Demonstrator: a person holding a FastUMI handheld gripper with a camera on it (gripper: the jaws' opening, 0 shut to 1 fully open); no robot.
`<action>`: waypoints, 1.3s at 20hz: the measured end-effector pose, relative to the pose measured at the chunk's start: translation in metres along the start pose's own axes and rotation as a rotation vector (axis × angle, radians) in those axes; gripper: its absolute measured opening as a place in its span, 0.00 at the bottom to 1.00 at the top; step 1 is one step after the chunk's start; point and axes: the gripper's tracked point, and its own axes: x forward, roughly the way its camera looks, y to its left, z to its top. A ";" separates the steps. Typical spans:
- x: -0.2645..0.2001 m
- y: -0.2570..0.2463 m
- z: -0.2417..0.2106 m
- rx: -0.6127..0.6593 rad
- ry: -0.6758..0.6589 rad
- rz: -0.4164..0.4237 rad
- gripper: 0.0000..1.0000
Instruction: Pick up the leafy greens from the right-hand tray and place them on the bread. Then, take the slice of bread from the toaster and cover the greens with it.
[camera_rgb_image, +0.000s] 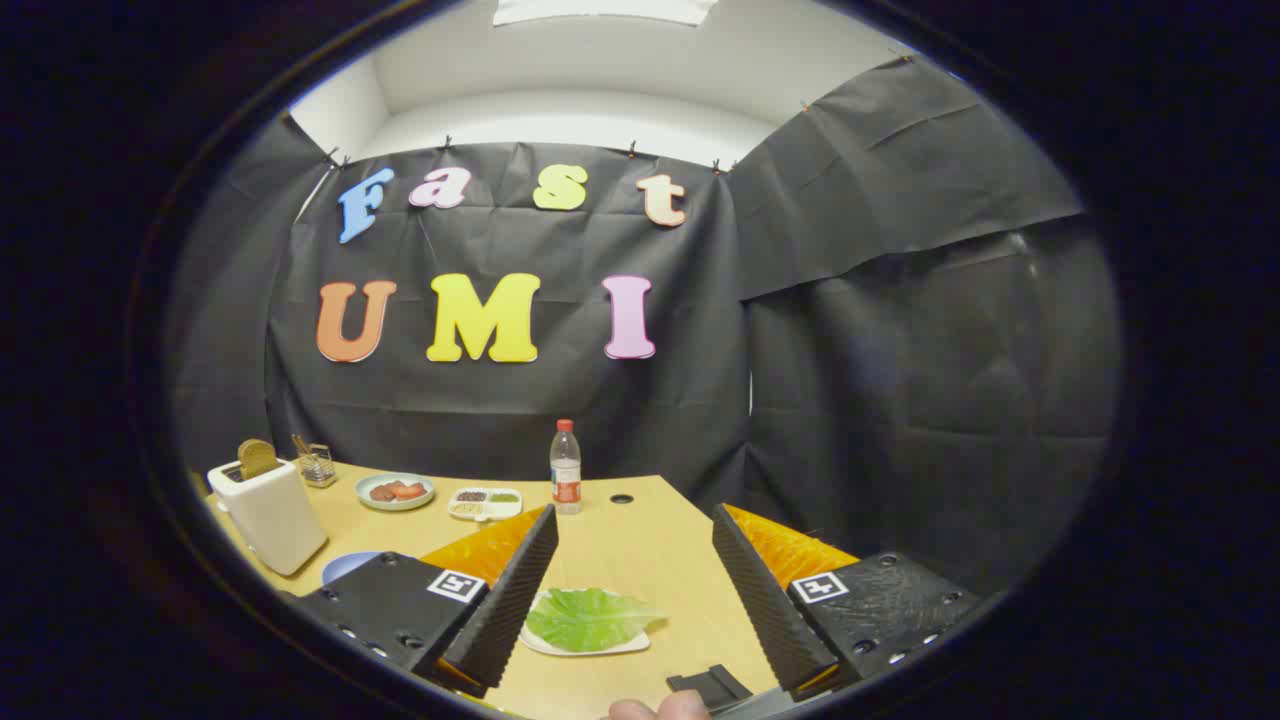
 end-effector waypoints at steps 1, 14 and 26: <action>-0.001 -0.001 0.000 -0.002 0.000 -0.003 0.95; -0.010 -0.011 -0.002 0.020 -0.009 -0.003 0.95; -0.005 -0.001 -0.016 0.031 0.035 0.050 0.95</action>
